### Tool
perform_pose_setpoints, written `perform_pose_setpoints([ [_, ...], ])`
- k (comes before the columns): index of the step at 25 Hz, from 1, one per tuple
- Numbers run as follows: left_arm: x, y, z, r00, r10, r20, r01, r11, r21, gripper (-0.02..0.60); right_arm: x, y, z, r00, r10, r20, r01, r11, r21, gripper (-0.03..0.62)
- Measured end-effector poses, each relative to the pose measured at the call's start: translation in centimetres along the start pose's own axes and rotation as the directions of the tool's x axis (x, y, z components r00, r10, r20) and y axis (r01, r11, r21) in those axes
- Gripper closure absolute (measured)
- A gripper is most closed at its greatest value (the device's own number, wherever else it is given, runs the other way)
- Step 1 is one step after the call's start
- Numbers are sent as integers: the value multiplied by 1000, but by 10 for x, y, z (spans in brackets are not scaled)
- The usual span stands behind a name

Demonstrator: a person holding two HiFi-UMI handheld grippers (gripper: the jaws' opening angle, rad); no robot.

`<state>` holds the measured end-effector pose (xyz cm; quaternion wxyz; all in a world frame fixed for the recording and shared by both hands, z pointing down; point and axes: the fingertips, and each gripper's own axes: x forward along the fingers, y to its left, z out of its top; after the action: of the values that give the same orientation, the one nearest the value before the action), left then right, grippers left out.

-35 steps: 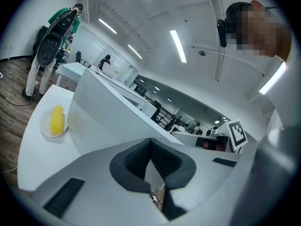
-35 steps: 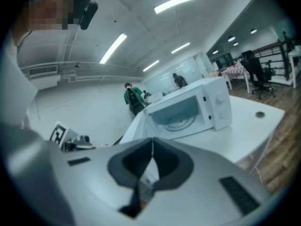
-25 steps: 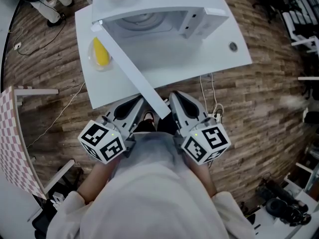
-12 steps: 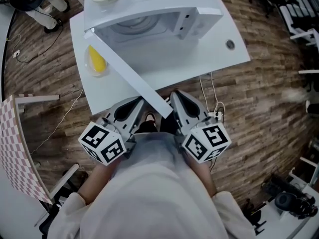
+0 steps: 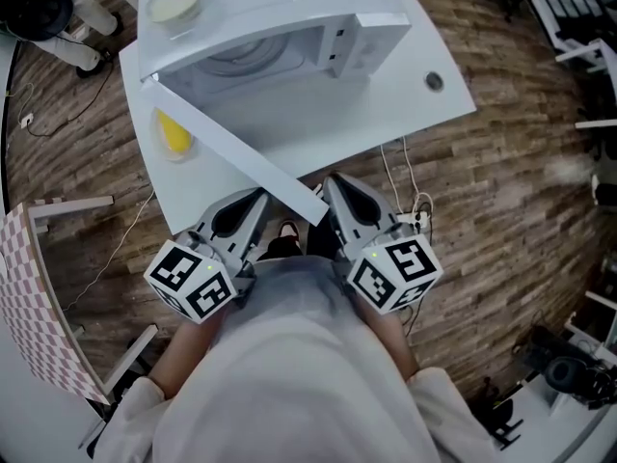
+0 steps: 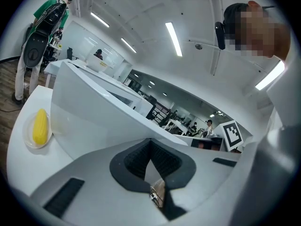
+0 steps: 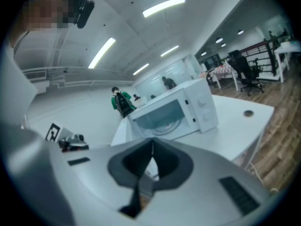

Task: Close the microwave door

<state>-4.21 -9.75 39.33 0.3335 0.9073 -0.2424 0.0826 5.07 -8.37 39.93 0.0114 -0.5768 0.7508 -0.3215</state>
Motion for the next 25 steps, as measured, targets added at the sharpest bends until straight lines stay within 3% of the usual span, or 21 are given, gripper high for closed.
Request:
perform_pose_setpoints([
  [25, 46, -2, 18, 998, 54, 30, -53, 998, -40, 568, 23, -45, 41, 997, 62, -46, -62, 998, -11, 571],
])
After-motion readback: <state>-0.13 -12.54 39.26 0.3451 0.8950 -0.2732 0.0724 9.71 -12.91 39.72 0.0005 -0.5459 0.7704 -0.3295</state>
